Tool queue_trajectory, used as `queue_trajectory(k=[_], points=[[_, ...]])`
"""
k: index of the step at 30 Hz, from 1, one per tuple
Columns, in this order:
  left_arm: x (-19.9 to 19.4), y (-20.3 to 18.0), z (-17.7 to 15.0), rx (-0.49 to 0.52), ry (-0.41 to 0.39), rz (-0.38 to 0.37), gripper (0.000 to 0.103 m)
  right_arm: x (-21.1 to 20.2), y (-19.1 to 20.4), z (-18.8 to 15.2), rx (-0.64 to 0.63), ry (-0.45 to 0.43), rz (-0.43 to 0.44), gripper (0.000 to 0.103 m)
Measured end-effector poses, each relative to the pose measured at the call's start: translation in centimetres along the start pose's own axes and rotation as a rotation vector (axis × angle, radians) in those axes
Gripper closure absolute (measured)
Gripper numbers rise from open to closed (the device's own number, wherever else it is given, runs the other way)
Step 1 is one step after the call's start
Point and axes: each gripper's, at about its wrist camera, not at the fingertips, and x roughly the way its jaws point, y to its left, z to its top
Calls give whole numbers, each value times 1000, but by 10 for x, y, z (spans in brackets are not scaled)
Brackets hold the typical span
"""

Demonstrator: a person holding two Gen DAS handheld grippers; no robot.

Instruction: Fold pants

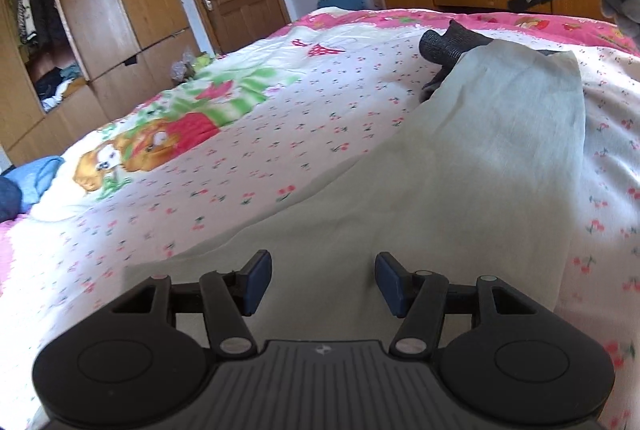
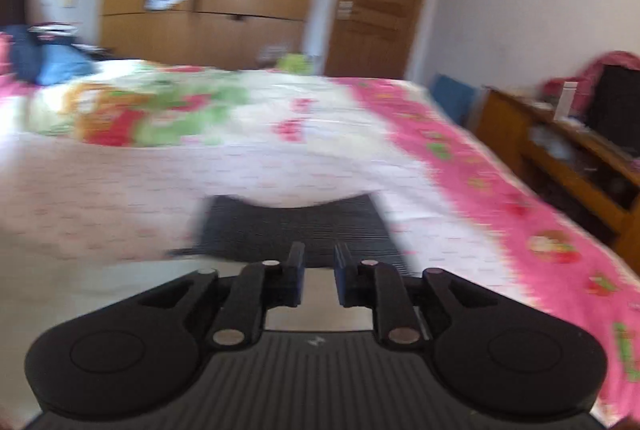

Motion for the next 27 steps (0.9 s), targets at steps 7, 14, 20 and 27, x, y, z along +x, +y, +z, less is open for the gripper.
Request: queue_trajectory(k=[7, 14, 20, 27], points=[[-12, 30, -20, -20, 49, 62, 33, 39, 130, 1, -98, 96, 439, 84], [-40, 72, -46, -81, 27, 122, 32, 84, 252, 31, -280, 153, 717, 68], [-45, 88, -66, -137, 13, 108, 32, 110, 302, 40, -328, 220, 794, 68], [-50, 102, -81, -194, -1, 112, 31, 120, 324, 47, -350, 266, 855, 86]])
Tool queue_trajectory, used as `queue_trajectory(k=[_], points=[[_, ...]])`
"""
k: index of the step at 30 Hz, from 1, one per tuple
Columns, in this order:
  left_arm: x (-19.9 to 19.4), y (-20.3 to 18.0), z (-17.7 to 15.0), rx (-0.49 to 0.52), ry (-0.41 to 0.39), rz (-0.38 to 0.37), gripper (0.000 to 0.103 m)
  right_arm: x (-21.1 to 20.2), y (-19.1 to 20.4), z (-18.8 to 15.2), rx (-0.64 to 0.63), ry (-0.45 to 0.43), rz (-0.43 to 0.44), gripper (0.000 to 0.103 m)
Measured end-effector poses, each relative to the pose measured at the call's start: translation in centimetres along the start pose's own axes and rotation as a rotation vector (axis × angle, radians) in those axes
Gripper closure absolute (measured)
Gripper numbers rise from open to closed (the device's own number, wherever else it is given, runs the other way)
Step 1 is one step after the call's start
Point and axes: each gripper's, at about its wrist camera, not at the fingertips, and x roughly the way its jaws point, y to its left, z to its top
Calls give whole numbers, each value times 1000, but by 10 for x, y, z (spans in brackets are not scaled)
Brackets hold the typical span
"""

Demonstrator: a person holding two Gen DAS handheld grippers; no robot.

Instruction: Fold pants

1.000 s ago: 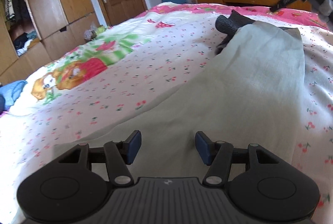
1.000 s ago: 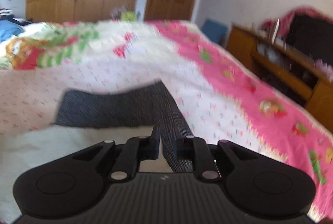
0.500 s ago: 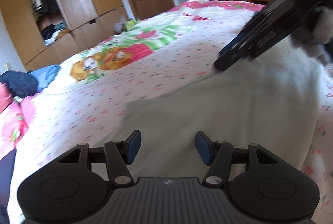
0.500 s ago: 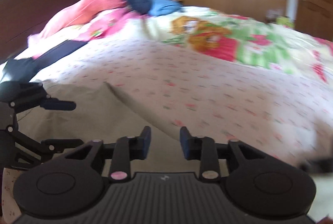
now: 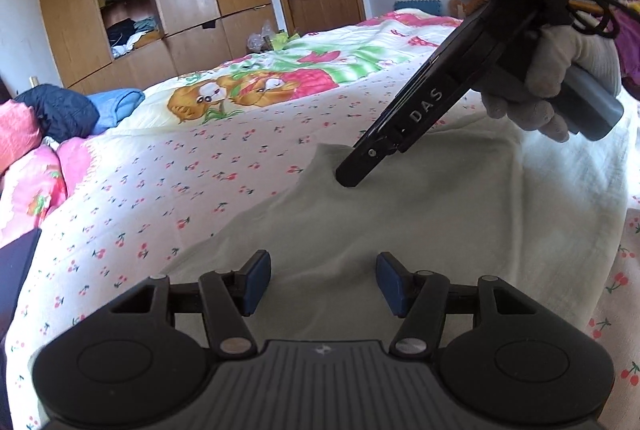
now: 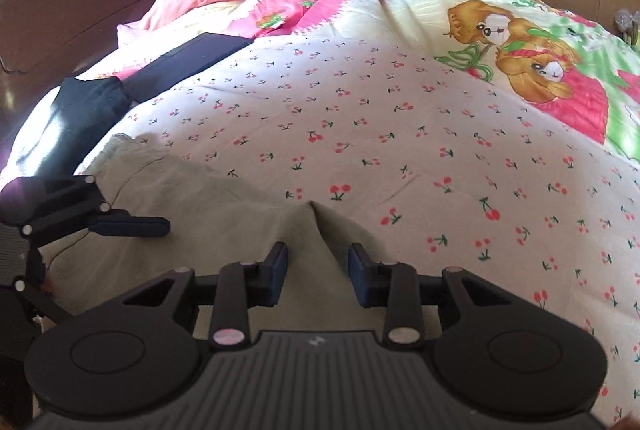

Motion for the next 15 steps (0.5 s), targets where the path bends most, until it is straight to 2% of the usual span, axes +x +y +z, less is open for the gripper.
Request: queue_trajectory(k=[1, 3, 6, 9, 11, 13, 15], points=[[0, 2, -1, -7, -3, 6, 30, 3, -2, 2, 13, 15, -27, 103], [-1, 6, -1, -20, -5, 17, 29, 4, -10, 6, 91, 21, -68, 103], [-3, 8, 2, -39, -30, 37, 27, -3, -16, 14, 157, -36, -102, 103], [4, 11, 8, -71, -22, 66, 25, 2, -14, 24, 172, -67, -143, 103], [11, 11, 5, -67, -11, 82, 24, 14, -11, 21, 158, -32, -200, 98], [17, 10, -1, -70, 44, 110, 24, 18, -5, 16, 114, 12, -290, 98], [6, 8, -8, -77, 29, 128, 24, -5, -2, 10, 169, -58, -305, 96]])
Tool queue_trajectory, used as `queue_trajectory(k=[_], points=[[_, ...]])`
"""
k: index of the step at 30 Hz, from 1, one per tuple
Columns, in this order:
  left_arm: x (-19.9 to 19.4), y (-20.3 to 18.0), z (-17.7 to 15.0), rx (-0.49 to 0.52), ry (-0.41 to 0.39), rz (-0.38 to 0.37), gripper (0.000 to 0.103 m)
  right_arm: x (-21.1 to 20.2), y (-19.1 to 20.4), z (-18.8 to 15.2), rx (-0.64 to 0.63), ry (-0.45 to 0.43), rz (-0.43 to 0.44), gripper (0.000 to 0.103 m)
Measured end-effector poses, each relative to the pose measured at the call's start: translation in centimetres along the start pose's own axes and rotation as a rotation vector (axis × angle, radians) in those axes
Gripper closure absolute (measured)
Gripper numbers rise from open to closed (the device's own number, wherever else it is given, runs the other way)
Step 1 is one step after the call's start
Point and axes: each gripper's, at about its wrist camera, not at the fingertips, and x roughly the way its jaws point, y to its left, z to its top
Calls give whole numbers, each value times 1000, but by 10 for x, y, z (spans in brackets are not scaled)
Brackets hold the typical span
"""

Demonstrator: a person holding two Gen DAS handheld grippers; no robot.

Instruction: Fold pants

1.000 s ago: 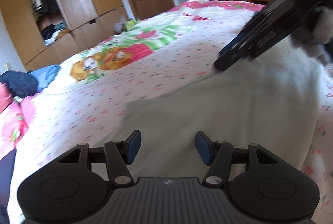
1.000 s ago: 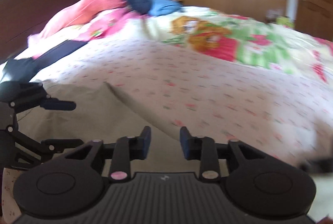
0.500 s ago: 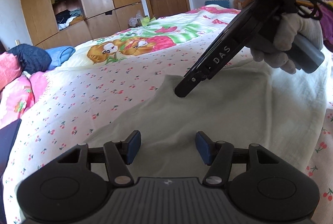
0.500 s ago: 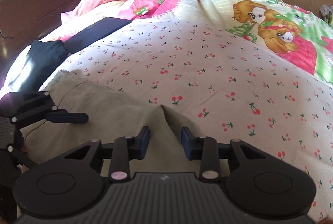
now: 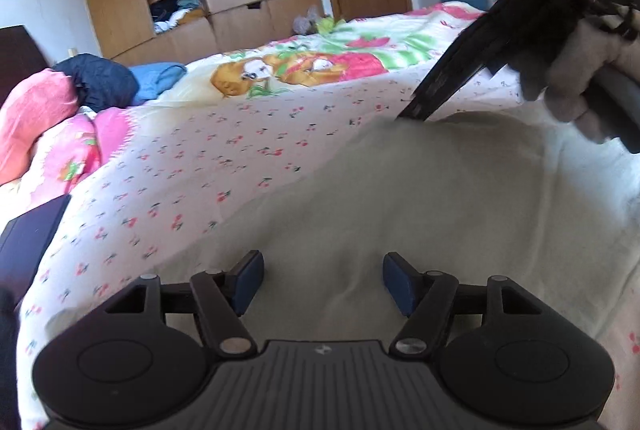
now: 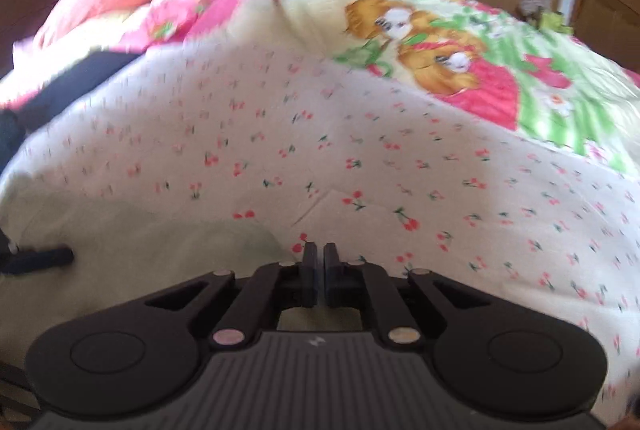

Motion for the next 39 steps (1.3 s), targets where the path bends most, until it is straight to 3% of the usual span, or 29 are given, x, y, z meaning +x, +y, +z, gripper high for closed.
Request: queue_trajectory(k=[2, 4, 7, 11, 12, 13, 16, 19, 20, 21, 23, 29, 39], points=[[-9, -3, -4, 15, -38, 84, 23, -33, 2, -12, 31, -98, -37, 91], [-10, -6, -2, 8, -64, 138, 20, -61, 14, -38, 18, -181, -134, 83], [0, -6, 8, -90, -75, 66, 11, -78, 19, -79, 159, -232, -275, 78], [29, -12, 22, -114, -77, 113, 11, -56, 4, -105, 308, -221, -489, 78], [37, -12, 23, -128, -73, 132, 9, -51, -3, -108, 373, -210, -513, 77], [45, -12, 24, -139, -61, 144, 0, -45, -10, -110, 427, -196, -525, 77], [73, -5, 20, -206, 11, 147, 0, -33, -2, -113, 376, -209, -597, 74], [68, -4, 6, -241, -58, 141, 0, -23, 11, -113, 301, -193, -674, 67], [65, -5, 3, -238, -75, 144, 0, -23, 11, -113, 302, -187, -701, 54], [64, -4, 1, -239, -81, 141, 0, -23, 11, -114, 312, -179, -742, 30], [65, 0, 2, -261, -70, 122, 0, -22, 10, -116, 351, -151, -864, 0], [65, 3, 2, -285, -69, 103, 0, -32, -12, -126, 474, -170, -754, 1], [64, 2, 2, -288, -69, 102, 0, -35, -13, -128, 507, -181, -720, 1]])
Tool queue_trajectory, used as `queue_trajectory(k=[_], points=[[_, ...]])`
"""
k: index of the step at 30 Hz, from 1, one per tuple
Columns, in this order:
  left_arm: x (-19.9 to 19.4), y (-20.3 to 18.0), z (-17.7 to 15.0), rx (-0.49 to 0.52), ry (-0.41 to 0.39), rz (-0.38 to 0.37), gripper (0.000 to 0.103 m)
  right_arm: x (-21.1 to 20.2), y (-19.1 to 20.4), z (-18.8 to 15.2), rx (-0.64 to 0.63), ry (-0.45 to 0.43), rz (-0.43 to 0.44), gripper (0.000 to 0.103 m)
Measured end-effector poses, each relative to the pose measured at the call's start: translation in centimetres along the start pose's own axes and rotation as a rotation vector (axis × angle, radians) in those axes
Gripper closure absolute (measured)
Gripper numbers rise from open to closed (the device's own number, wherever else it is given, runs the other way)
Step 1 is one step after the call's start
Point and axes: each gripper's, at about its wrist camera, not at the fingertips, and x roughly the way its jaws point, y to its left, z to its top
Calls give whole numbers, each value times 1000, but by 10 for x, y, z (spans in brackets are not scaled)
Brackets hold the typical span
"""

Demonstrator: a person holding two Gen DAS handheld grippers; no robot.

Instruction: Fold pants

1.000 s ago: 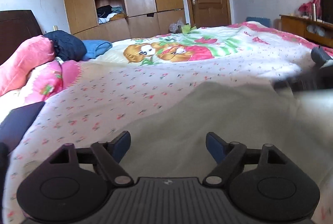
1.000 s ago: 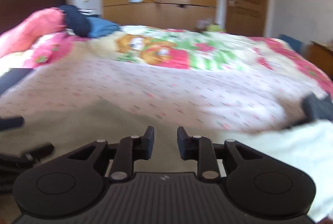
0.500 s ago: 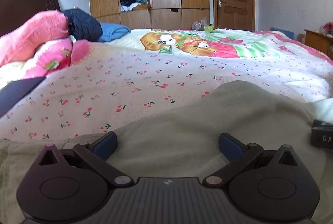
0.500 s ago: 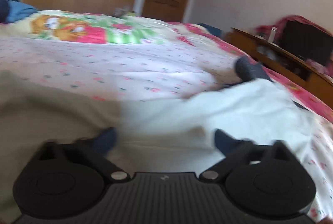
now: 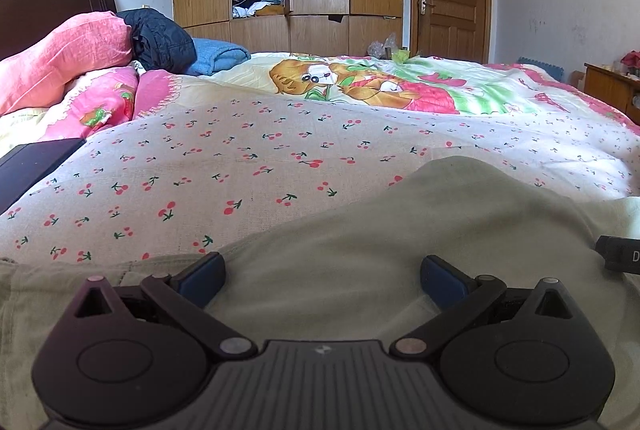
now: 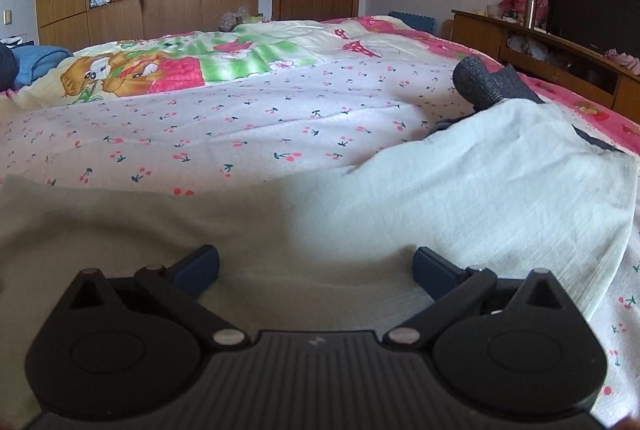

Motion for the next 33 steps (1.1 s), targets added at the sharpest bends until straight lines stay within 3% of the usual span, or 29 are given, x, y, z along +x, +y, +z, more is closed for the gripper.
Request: queue_trajectory(k=[33], points=[[0, 1, 0, -6, -3, -3, 0, 1, -7, -3, 57, -3, 41, 1]])
